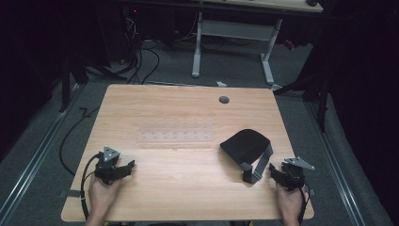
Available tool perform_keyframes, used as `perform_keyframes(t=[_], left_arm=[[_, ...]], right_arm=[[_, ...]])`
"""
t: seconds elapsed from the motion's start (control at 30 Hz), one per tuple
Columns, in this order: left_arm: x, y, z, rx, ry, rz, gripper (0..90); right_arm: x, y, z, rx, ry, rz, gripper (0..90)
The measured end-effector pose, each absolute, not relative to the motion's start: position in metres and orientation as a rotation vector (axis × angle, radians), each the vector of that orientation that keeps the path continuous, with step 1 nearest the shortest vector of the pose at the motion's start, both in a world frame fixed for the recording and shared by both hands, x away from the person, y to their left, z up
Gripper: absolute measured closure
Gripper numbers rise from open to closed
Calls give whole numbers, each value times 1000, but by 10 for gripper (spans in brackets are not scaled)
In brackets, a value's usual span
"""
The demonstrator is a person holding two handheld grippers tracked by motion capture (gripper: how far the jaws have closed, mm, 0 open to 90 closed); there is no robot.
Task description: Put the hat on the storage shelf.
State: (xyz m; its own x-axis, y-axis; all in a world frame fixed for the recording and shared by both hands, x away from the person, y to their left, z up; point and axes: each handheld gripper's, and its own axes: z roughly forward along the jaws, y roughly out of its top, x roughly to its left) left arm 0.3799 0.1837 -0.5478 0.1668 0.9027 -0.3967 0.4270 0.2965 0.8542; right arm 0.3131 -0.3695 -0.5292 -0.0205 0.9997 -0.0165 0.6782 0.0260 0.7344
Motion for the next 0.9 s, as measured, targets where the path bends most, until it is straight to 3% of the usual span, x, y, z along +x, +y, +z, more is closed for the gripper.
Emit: perform_keyframes(t=[0.6,0.9], left_arm=[[380,184,-548,1310,1445,533,309],[380,184,-548,1313,1444,532,302]], right_arm=[[314,-368,-529,1694,1778,756,405],[316,-370,-529,1705,1781,793,416]])
